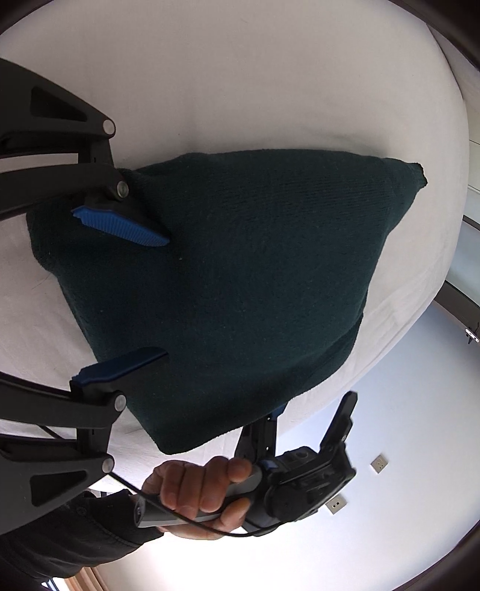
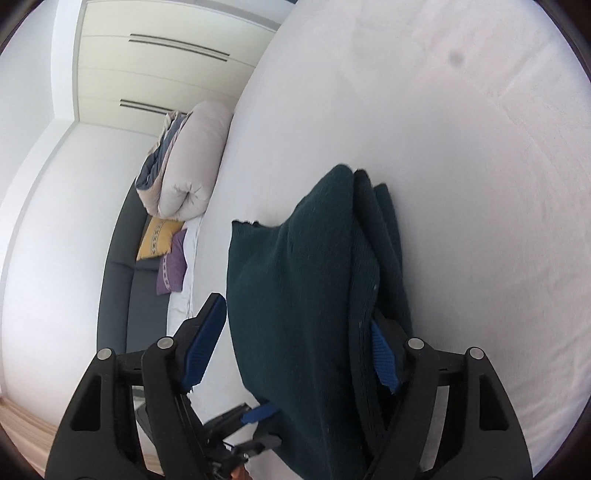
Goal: Fold small clothes
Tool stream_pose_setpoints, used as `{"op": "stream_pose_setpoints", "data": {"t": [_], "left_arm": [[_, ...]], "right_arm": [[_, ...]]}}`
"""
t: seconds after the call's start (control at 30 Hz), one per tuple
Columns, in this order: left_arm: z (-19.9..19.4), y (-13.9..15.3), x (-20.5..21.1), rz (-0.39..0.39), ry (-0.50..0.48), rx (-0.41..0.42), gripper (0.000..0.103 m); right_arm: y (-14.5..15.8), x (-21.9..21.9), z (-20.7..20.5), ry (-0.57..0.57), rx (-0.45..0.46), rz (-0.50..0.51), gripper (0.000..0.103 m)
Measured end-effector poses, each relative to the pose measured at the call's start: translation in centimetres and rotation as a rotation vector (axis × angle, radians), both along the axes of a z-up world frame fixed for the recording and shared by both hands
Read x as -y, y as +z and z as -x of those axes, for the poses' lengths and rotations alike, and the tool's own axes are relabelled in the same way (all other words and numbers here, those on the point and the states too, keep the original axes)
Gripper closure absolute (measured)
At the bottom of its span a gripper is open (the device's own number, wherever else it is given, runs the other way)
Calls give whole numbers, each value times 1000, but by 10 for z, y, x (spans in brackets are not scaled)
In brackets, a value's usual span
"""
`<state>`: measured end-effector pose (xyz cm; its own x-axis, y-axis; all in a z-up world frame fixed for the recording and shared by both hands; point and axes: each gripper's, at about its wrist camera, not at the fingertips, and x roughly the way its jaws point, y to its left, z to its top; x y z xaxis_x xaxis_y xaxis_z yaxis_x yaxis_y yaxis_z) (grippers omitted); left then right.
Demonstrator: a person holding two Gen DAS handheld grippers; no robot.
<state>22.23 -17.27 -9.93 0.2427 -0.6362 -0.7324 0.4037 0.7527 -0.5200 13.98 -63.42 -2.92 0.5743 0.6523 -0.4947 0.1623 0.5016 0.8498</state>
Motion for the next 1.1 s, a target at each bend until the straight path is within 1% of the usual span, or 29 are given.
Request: {"op": "stream_pose_setpoints", "data": {"t": [0.03, 0.07, 0.17, 0.2, 0.27, 0.37, 0.4, 0.47, 0.5, 0.53, 0.63, 0.73, 0.77, 0.8, 0.83, 0.87, 0.93, 1.0, 1.1], "left_arm": [[0, 0, -1, -1, -2, 0, 44], [1, -1, -1, -2, -5, 2, 44], [3, 0, -1, -9, -9, 8, 44], [3, 0, -1, -10, -10, 10, 44], [4, 2, 2, -10, -9, 12, 44], [4, 3, 6, 3, -2, 7, 44], [3, 3, 4, 8, 0, 2, 44], [3, 3, 3, 12, 4, -7, 44], [3, 3, 3, 12, 5, -10, 44], [3, 4, 3, 11, 6, -13, 44], [3, 5, 3, 11, 12, -19, 43], [2, 5, 3, -4, 14, -13, 43], [1, 7, 4, -9, 14, -12, 43], [2, 7, 5, -11, 14, -11, 43], [1, 7, 6, -12, 14, -12, 43], [0, 7, 6, -12, 13, -12, 43], [1, 7, 8, -11, 12, -12, 43], [1, 7, 8, -9, 14, -13, 43], [3, 8, 8, -9, 23, -18, 43]], "right_arm": [[-5, 6, -8, -18, -1, 8, 31], [-4, 7, -13, -24, 6, 25, 31], [6, 15, -24, -62, 83, 92, 31], [9, 21, -24, -92, 90, 115, 31], [17, 39, -17, -178, 43, 232, 31], [40, 55, 3, -187, 71, 355, 31], [50, 56, 12, -170, 87, 385, 32], [68, 48, 29, -82, 109, 410, 37], [74, 42, 37, -24, 105, 444, 46], [78, 21, 47, 27, 95, 470, 50], [73, -5, 73, 123, 26, 504, 51], [55, -11, 86, 147, -55, 566, 51], [50, -9, 88, 143, -79, 584, 52], [43, -6, 92, 139, -97, 588, 62], [37, -4, 93, 142, -120, 582, 74], [29, -5, 91, 148, -135, 573, 78], [26, -5, 95, 150, -112, 564, 89], [29, 1, 100, 132, -97, 545, 92], [39, 4, 114, 112, -71, 533, 93]]}}
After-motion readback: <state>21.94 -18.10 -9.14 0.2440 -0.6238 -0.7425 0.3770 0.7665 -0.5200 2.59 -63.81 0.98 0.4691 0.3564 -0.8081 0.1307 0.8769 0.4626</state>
